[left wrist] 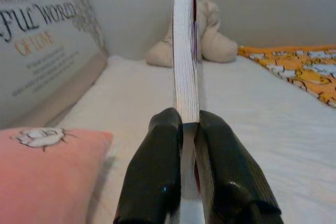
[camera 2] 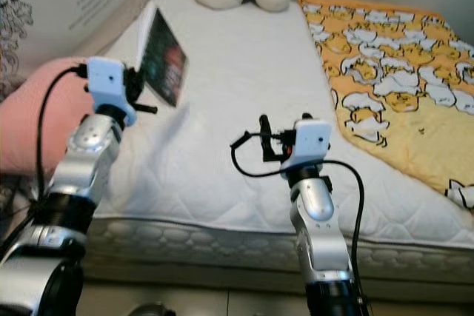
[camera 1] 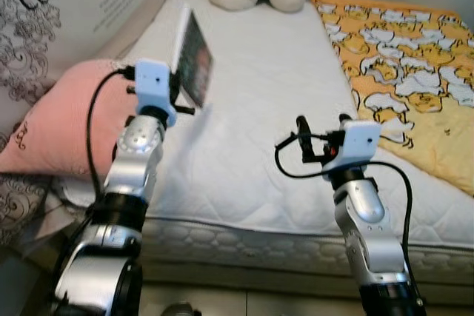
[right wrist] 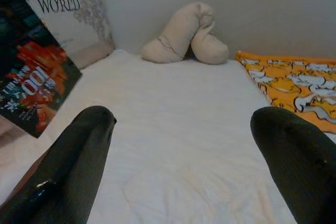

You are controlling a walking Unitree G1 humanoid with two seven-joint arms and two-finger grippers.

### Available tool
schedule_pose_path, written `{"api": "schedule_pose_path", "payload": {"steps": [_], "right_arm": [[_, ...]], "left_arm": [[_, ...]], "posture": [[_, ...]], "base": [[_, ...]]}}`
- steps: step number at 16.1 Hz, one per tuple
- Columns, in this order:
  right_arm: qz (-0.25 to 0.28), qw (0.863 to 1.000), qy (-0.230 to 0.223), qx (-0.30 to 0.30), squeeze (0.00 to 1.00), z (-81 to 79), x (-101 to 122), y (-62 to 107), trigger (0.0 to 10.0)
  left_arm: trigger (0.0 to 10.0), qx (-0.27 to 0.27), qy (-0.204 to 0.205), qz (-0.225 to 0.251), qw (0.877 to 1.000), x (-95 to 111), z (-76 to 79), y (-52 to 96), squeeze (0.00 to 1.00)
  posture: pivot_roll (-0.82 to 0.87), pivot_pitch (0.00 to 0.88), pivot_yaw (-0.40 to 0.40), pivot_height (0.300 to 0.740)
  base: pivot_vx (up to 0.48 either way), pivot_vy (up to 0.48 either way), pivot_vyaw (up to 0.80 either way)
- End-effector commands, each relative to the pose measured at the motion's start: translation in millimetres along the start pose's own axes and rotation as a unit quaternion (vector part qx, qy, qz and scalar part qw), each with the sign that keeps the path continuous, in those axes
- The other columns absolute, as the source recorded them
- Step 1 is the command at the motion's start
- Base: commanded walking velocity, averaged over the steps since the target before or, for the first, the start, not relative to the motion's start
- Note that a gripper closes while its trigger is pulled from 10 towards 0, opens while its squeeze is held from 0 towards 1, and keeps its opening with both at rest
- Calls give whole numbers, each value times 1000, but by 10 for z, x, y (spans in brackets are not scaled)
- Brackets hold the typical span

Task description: Clean up the room

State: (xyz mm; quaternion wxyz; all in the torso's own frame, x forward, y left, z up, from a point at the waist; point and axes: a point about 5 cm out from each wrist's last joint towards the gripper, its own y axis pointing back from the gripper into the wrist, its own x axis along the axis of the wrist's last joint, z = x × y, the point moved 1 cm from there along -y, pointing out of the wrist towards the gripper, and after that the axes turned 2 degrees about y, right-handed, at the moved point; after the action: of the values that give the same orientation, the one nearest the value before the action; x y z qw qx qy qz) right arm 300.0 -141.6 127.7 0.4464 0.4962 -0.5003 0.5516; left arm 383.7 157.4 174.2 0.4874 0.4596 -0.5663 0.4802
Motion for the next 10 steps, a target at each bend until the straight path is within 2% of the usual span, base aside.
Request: {"api": "schedule_pose_path", "payload": {"steps": [1,6,10], "right_arm": [[-7,1000,9,-2,0,29,-25,1,10000],[-13,1000,10,-3,0,8,-62,-7,10000],[-15,1000,9,6,0,-28,-87,4,10000]], "left_arm": [[10000,-12,-2,35,999,192,55,-75,0],[10000,-3,22,28,999,160,57,-111,0],[10000,4,17,34,999,186,13,-135,0]], "posture": [[29,0,-49,740],[27,0,-43,740],[28,0,-47,740]], "base": [[0,0,0],[0,0,0],[352,324,0]]}}
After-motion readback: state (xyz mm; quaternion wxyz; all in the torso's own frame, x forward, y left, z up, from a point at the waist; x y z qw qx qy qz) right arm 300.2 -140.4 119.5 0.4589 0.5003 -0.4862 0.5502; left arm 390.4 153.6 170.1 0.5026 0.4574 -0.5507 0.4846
